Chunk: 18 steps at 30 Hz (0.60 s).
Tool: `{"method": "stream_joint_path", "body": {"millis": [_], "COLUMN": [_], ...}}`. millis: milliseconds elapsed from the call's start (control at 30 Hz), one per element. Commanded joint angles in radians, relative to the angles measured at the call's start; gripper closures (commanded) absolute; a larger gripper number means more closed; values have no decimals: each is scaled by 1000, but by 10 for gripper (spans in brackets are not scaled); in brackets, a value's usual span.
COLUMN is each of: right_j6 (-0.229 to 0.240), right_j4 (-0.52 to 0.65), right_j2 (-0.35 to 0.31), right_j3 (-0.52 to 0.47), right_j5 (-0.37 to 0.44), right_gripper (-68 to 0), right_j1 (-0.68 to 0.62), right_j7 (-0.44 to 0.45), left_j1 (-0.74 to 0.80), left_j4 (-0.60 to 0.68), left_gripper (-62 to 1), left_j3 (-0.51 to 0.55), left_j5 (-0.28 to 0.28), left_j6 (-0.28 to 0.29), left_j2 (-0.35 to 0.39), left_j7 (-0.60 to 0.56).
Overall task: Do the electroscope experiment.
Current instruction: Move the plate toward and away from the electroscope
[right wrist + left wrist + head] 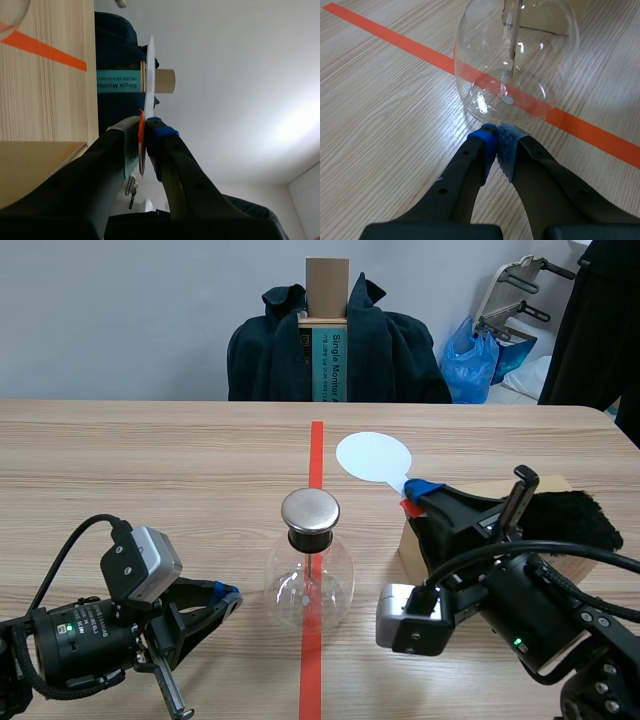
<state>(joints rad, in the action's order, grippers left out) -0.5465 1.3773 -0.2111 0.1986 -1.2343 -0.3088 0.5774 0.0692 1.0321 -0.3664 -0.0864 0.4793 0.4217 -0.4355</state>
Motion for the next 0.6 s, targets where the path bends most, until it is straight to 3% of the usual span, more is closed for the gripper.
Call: {"method": "stream_joint_path", "body": {"millis": [0, 367, 567], "right_j6": [-14, -14, -16], "right_j4": [16, 16, 16], "right_j2": [-19, -19, -19], "right_j3": [-4, -21, -21], "right_j5": [6, 6, 6], "right_gripper": [-6, -6, -6], "right_j1": [3, 4, 4], "right_j7": [-7, 21, 130], "left_j1": [-3, -3, -3], "left_j4": [24, 24, 24], "left_gripper": [-30, -30, -30], "left_j3": [2, 2, 2], "left_j5": [11, 11, 11], "left_j6": [1, 1, 1], "left_j2": [5, 5, 5], "left_j7": [-13, -14, -14]}}
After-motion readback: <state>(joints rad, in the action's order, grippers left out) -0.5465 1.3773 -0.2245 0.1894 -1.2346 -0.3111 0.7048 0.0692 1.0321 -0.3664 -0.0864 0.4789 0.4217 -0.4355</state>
